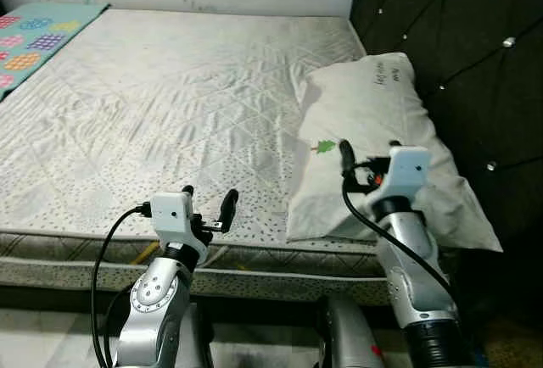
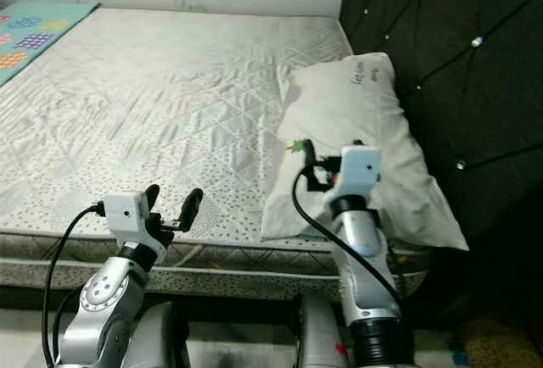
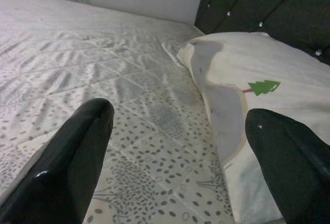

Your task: Clean up the room

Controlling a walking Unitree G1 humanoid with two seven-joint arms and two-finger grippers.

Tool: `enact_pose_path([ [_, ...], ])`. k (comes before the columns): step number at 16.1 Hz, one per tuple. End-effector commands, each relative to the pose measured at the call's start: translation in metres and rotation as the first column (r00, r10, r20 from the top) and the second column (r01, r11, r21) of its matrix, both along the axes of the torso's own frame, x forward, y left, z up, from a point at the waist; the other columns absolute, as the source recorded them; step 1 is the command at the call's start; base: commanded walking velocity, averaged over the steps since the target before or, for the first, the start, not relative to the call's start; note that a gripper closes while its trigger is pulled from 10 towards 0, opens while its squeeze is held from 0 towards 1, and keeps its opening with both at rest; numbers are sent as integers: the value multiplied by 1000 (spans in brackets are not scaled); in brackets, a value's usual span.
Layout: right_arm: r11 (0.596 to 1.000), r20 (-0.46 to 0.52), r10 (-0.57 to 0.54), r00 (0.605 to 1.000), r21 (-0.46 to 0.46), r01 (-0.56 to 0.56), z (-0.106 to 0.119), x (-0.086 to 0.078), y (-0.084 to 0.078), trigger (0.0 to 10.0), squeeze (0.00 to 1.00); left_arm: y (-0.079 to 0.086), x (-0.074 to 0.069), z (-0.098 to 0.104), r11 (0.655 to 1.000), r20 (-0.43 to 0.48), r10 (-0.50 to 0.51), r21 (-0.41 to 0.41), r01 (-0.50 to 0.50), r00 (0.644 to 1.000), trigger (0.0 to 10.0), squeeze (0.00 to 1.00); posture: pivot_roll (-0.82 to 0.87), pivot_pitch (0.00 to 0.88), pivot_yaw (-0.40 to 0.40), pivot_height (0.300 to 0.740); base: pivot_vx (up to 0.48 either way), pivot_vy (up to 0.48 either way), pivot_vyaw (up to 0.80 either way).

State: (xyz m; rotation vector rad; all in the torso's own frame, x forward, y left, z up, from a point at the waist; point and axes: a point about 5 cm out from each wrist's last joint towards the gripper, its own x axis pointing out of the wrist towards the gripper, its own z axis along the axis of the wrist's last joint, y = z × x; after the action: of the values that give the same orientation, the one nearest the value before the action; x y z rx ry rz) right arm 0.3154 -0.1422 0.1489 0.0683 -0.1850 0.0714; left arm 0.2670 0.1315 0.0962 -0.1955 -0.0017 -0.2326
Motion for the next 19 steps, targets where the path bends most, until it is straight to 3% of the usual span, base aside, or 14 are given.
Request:
enact_pose_path([
  [1, 999, 19, 31, 999, 28, -32, 9, -1, 4, 10000, 0, -2, 3, 3, 1000, 11, -1, 0, 1, 1000, 10000, 0, -89, 0, 13, 560, 0, 0, 0],
  [4, 992, 38, 95, 995, 77, -98, 22, 1, 13, 10000, 0, -3, 4, 3, 1000, 14, -10, 1, 10, 1000, 10000, 0, -83, 0, 15, 592, 0, 0, 0],
  [11, 984, 10, 146, 989, 97, -146, 21, -1, 20, 10000, 0, -4, 4, 2, 1000, 10, -10, -4, 10, 1000, 10000, 0, -83, 0, 10, 655, 0, 0, 0],
  [19, 986, -19, 143, 990, 93, -140, 15, -1, 17, 10000, 0, -5, 5, -1, 1000, 2, -14, -4, 14, 1000, 10000, 0, -89, 0, 14, 732, 0, 0, 0],
])
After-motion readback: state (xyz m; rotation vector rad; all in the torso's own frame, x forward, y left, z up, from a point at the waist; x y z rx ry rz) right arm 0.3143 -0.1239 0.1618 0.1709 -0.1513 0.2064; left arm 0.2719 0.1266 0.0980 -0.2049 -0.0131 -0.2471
